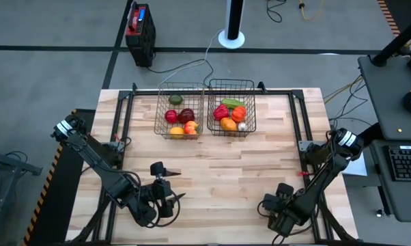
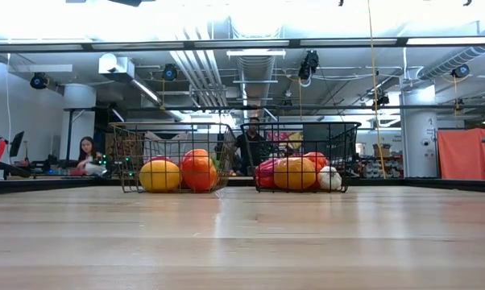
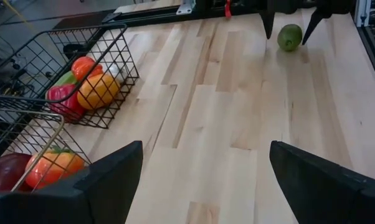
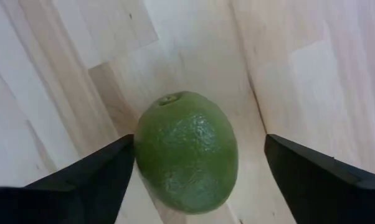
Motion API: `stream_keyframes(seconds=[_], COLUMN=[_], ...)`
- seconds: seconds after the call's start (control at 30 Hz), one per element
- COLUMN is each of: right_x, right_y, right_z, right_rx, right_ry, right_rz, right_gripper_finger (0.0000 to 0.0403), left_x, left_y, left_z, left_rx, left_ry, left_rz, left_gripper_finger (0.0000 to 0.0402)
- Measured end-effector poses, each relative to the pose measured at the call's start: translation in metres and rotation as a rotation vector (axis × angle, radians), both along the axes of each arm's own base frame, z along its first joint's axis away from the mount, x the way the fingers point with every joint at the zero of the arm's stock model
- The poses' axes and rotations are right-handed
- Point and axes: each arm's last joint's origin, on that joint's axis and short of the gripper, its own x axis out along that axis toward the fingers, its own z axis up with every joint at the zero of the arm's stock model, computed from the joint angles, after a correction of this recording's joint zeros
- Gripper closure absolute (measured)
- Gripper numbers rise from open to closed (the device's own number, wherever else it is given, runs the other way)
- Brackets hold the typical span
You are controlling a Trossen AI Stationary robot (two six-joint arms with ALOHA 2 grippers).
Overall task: Sort produce into baskets
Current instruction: Put the red tomato into the silver wire basket
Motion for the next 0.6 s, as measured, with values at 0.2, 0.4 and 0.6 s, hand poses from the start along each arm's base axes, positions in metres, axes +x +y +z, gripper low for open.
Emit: stream_keyframes(seconds=[0.2, 0.4, 0.6], right_x=[0.000, 0.002, 0.010], right_y=[0.000, 0.003, 0.009], right_z=[0.000, 0.001, 0.013], right_rx=[0.000, 0.021, 0.002], right_ry=[-0.007, -0.026, -0.113], right_rz=[0.011, 0.039, 0.058], right_gripper_finger=[0.0125, 0.0199, 0.0205], left_x=[0.000, 0.000, 0.000], left_y=[0.000, 0.000, 0.000], left_z=[0.000, 0.000, 0.000], left_rx=[-0.004, -0.005, -0.009], left_ry=[-0.003, -0.003, -0.007], left_rz=[0.002, 0.002, 0.002], left_gripper_finger=[0.0070, 0.0070, 0.0070])
